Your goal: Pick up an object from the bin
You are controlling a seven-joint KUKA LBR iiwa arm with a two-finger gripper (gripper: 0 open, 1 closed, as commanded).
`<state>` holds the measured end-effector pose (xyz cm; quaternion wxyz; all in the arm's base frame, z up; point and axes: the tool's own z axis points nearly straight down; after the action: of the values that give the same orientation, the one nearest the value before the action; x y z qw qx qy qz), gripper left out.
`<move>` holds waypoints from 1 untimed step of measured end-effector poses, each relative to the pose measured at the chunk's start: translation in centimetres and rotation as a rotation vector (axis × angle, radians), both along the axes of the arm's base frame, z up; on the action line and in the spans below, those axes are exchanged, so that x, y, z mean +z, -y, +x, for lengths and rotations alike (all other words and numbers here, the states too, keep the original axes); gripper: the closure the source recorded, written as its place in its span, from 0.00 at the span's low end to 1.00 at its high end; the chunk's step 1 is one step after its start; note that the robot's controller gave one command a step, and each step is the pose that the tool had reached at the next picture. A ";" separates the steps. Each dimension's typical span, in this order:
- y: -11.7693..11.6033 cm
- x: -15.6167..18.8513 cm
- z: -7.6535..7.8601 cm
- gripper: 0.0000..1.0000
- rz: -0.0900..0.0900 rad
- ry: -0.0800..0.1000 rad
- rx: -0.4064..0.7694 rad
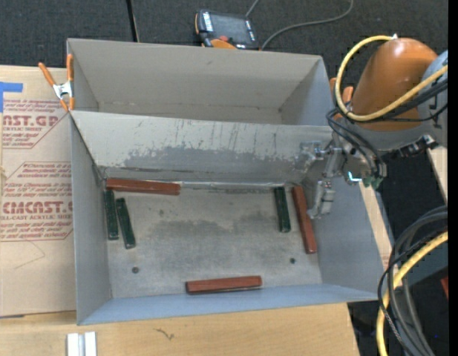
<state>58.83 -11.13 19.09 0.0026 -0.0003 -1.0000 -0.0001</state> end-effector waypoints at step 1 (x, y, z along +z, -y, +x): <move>2.0 -6.1 -3.7 0.00 0.001 -0.002 0.041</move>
Offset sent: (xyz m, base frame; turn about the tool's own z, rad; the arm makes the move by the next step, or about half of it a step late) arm -0.0348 -0.0195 -0.0568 -0.0430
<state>55.09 -13.12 12.98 0.0034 0.0204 -0.9998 -0.0006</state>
